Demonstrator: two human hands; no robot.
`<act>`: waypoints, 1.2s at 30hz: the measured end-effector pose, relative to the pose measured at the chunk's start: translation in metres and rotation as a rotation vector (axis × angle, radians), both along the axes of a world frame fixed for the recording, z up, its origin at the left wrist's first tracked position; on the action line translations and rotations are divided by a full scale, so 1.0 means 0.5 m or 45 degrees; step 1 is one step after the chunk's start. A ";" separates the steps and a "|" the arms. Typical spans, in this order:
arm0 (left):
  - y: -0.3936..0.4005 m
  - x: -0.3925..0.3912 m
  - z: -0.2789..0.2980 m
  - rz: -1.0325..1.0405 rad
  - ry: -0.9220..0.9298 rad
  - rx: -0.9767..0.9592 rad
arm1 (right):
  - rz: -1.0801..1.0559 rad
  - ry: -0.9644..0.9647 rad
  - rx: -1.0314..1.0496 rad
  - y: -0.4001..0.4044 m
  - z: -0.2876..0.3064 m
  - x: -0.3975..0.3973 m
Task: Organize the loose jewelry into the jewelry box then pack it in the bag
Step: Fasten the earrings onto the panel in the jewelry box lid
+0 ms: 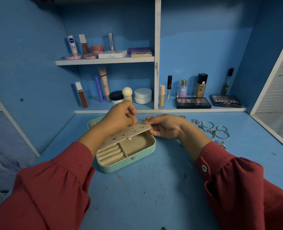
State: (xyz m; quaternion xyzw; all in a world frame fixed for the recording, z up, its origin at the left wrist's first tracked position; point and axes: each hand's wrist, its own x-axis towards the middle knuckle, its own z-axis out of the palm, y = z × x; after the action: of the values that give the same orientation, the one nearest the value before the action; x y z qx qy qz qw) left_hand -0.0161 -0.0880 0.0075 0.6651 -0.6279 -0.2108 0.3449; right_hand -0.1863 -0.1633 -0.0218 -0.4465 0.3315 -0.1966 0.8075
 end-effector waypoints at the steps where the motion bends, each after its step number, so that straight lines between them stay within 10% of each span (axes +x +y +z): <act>1: 0.001 0.000 -0.002 -0.008 -0.014 -0.013 | -0.001 -0.001 0.002 -0.001 -0.001 0.000; 36: -0.010 0.009 0.031 -0.212 -0.555 0.129 | 0.004 -0.007 0.028 0.002 0.001 -0.002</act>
State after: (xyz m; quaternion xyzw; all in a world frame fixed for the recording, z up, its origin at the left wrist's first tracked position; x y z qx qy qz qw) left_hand -0.0115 -0.0932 0.0228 0.6573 -0.7288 -0.1210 0.1488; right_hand -0.1872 -0.1625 -0.0213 -0.4375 0.3308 -0.1928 0.8136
